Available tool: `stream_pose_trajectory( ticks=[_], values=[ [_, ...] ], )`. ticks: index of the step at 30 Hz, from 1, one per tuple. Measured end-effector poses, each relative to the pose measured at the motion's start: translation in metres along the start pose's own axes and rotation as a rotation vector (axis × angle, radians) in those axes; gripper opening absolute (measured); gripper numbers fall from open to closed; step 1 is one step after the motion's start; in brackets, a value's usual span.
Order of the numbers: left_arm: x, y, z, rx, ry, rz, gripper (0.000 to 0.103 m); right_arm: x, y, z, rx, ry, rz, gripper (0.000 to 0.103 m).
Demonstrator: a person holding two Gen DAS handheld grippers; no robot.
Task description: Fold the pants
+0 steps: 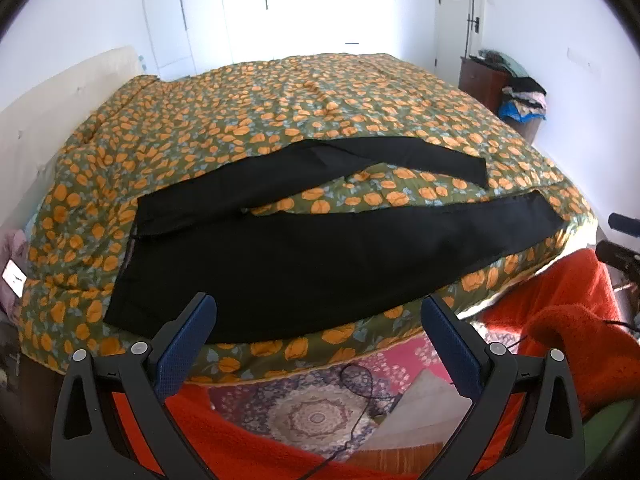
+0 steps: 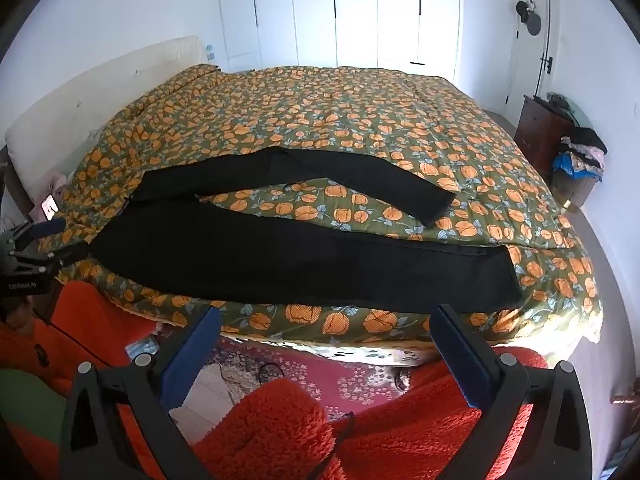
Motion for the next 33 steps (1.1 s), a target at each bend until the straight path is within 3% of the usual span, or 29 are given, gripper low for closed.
stream_pose_trajectory(
  ticks=[6,17,33],
  values=[
    [-0.002,0.001,-0.002,0.01,0.005,0.0,0.102,-0.001,0.0,0.005,0.022,-0.041,-0.013,0.103],
    [-0.005,0.001,-0.002,0.007,0.0,0.005,0.102,-0.006,0.005,-0.017,0.021,0.064,0.019,0.103],
    [-0.005,0.002,-0.001,0.008,0.001,0.01,0.102,-0.006,0.004,-0.022,0.024,0.084,0.018,0.103]
  ],
)
Point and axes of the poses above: each gripper's, at about its wrist camera, not at the fingertips, and y roughly against the way its jaws point, z to its right, x to its top, the point moved 1 cm from there along -y, roughly the way its jaws point, and after that the axes turned 9 degrees about -z, right-handed, at the moved point
